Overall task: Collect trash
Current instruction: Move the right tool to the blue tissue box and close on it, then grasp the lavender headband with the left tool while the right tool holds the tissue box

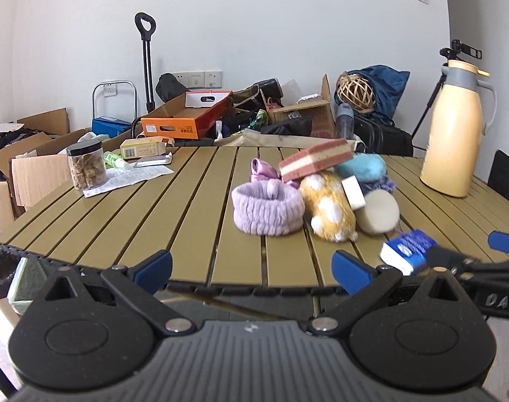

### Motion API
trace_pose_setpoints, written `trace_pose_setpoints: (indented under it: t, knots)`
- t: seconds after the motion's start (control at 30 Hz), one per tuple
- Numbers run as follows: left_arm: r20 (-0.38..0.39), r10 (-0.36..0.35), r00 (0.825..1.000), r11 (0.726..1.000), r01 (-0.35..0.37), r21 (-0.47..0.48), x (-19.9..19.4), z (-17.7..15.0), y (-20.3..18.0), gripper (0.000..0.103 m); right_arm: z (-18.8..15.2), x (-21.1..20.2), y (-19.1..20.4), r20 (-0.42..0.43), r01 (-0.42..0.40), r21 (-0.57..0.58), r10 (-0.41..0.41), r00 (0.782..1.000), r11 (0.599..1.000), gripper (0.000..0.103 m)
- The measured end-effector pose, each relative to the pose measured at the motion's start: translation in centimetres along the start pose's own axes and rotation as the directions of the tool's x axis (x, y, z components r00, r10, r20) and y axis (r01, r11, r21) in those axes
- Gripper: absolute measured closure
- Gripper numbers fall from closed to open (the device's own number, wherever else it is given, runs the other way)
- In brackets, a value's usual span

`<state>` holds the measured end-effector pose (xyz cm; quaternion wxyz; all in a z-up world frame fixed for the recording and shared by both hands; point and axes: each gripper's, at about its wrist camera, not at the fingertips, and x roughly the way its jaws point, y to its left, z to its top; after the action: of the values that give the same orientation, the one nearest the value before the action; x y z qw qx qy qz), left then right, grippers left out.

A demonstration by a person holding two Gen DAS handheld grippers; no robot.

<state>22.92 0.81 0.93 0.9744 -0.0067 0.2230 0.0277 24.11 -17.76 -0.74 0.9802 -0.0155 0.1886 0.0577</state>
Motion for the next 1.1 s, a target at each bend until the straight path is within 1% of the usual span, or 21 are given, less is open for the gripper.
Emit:
trace_pose_setpoints:
  t: [0.2,0.27,0.4,0.47,0.53,0.67,0.77,0.87,1.03,1.1]
  knots:
    - [0.016,0.003,1.0,0.999,-0.002,-0.044,3.0,1.0,0.2,0.0,-0.7,4.6,-0.6,-0.03,0.024,-0.011,-0.025,0.999,1.0,0.002]
    - [0.012,0.001,1.0,0.999,-0.001,-0.051,4.0,1.3,0.3,0.0,-1.0,6.2,-0.8,-0.051,0.036,-0.014,-0.036,0.998,0.999,0.007]
    - [0.007,-0.001,1.0,0.998,0.001,-0.062,5.9,1.7,0.3,0.0,-1.7,8.7,-0.9,-0.074,0.042,-0.017,-0.043,0.996,0.999,0.01]
    - [0.013,-0.009,1.0,0.999,0.009,-0.053,6.7,1.8,0.3,0.0,-1.9,9.6,-0.8,-0.089,0.035,-0.019,-0.037,0.995,0.999,0.016]
    - [0.012,-0.004,1.0,0.999,0.004,-0.039,7.6,1.9,0.1,0.0,-2.0,10.1,-0.5,-0.1,0.031,-0.026,-0.033,0.994,0.999,0.019]
    - [-0.014,-0.006,1.0,0.999,0.005,-0.035,9.4,2.0,0.0,0.0,-1.8,10.4,-0.4,-0.099,0.022,-0.032,-0.025,0.995,0.999,0.026]
    - [-0.026,-0.007,1.0,1.0,0.006,-0.03,10.5,2.3,-0.1,0.0,-1.7,10.0,-0.3,-0.082,0.018,-0.035,-0.021,0.996,0.999,0.027]
    - [-0.031,-0.003,1.0,1.0,0.002,-0.02,11.4,2.7,-0.3,0.0,-1.5,9.3,-0.5,-0.044,0.03,-0.032,-0.031,0.999,0.999,0.027]
    - [-0.048,0.003,0.999,0.999,-0.005,-0.042,13.1,3.5,-0.3,0.0,-1.4,8.4,-2.2,-0.011,0.067,0.023,-0.066,0.998,0.998,0.027]
    - [-0.048,-0.007,0.999,0.999,0.005,-0.046,13.7,3.8,-0.5,0.0,-1.4,8.2,-3.1,-0.002,0.085,0.045,-0.085,0.996,0.995,0.027]
